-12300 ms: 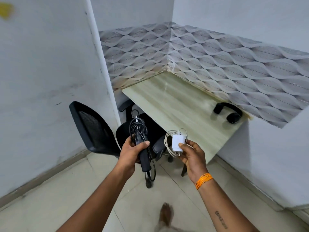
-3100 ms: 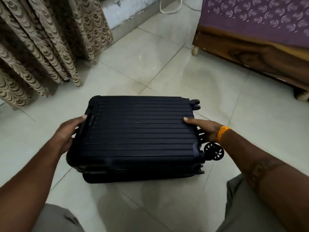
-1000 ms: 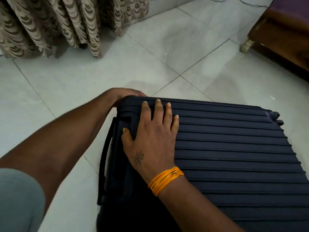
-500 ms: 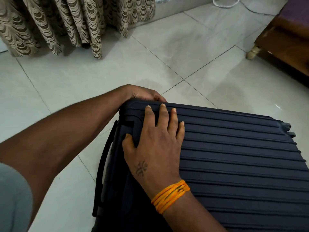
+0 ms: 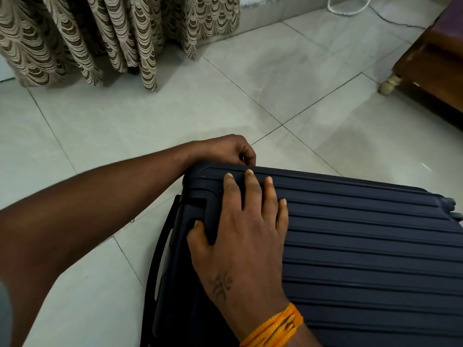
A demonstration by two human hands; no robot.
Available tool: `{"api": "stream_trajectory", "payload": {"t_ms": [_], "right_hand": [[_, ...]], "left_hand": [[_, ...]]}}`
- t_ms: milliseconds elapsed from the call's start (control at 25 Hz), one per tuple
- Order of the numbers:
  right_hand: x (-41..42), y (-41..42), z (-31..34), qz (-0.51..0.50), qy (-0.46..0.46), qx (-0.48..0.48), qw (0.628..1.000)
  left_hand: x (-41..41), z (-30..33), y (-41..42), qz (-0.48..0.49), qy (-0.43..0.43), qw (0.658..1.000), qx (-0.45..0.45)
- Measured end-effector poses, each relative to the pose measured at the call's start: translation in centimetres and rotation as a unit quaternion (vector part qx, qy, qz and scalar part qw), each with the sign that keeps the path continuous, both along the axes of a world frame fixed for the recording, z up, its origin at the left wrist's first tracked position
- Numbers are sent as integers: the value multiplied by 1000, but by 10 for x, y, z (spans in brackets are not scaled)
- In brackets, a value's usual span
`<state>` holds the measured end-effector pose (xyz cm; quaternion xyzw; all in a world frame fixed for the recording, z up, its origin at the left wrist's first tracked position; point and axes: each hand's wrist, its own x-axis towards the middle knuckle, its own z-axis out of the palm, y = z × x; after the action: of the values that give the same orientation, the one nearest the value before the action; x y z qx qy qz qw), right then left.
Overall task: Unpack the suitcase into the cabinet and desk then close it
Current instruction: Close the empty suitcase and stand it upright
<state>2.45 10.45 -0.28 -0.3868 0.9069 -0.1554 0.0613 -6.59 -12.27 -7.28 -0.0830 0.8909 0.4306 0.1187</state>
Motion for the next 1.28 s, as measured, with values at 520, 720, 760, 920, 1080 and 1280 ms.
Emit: {"api": "stream_trajectory", "payload": {"t_ms": [520,720,760,920,1080,1280], "right_hand": [[-23,-14,16,32,1,51,998],[-43,-36,12,38,32,51,997],[-48,-39,9,33,42,45,998],[-63,-50,0,36,46,23,998],[-36,-5,14,149,33,-32,988],[25,102,10,315,91,119,937]], "left_hand": [[150,-29,-34,213,136,965,-68],[181,-29,1,263,163,950,-50],[192,-31,20,253,162,953,-43],[236,-44,82,285,166,944,-26],[240,-39,103,362,180,913,-52],[241,-35,106,325,144,917,-184]]}}
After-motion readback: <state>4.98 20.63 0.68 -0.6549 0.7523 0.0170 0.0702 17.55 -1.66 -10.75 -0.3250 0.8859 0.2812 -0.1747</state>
